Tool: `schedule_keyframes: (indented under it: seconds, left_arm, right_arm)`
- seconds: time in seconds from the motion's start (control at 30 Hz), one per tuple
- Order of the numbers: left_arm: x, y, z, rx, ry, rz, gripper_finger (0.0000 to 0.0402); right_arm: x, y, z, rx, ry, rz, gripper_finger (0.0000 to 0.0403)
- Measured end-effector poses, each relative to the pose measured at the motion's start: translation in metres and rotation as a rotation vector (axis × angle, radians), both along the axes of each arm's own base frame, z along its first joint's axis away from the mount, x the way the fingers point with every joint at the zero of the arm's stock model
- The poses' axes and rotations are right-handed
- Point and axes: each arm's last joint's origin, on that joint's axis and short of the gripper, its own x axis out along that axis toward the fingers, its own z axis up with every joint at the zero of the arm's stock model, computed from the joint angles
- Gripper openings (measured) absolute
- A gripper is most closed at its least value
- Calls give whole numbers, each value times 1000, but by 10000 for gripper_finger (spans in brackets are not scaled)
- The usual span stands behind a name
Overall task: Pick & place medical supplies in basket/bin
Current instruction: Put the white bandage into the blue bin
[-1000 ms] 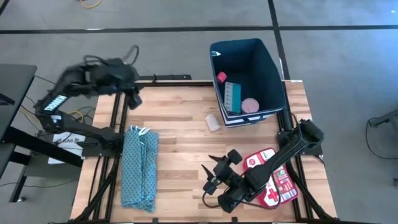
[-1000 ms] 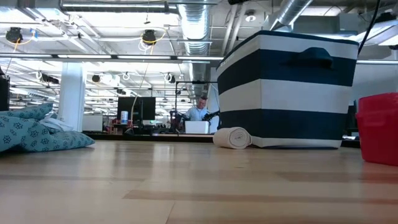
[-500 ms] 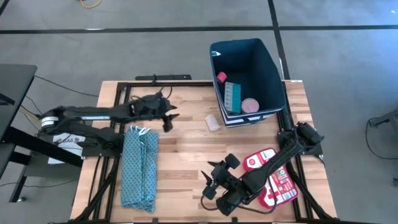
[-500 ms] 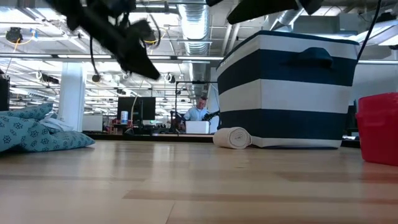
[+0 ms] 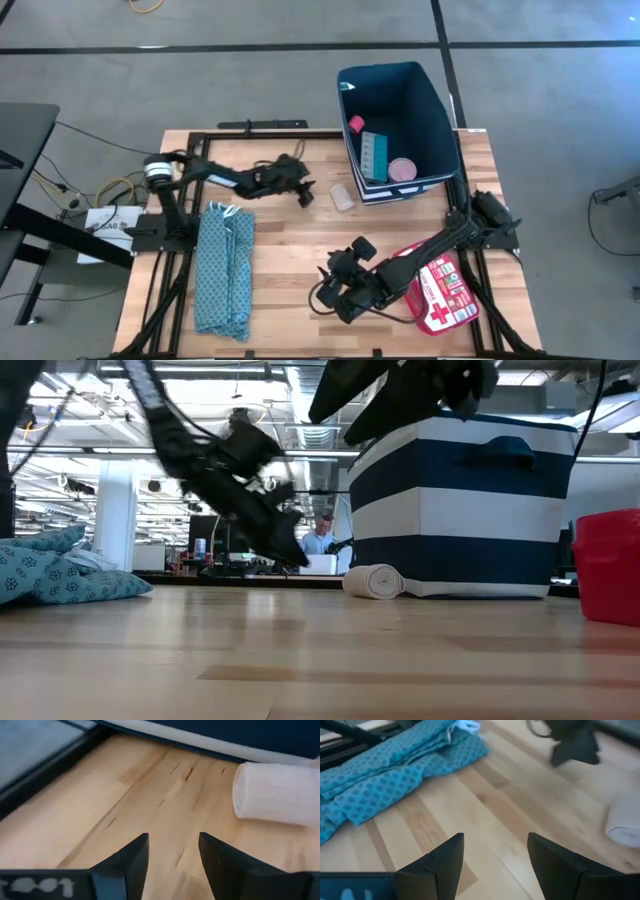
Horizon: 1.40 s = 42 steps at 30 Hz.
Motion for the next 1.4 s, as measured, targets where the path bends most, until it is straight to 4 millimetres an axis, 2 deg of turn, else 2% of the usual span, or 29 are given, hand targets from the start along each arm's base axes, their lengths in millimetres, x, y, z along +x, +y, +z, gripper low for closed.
schedule_keyframes:
  seconds: [0.13,0.4,0.5,0.73,0.83,0.93,1.23,1.4]
  left_arm:
    - [33,9,-7,-18,69,-37,136]
    - [75,22,-13,-17,34,-66,24]
    - [79,19,-21,-7,81,-68,4]
    - [80,7,-25,6,146,-120,1]
    - [83,-1,-24,-84,93,-276,1]
    - [91,-21,-20,-138,19,-451,0]
    - [99,-70,-20,-82,56,-500,0]
    - [98,-88,-6,-89,51,-469,0]
  right_arm:
    - [3,-5,-1,56,31,15,214]
    - [3,-3,-2,96,32,14,214]
    - [1,-1,-2,95,34,21,214]
    - [-8,10,-3,81,57,47,214]
    - [-15,14,-5,92,76,23,214]
    - [-26,18,-8,98,110,-14,214]
    - [-57,29,-13,148,143,-170,214]
    - [-71,37,-14,149,219,-155,214]
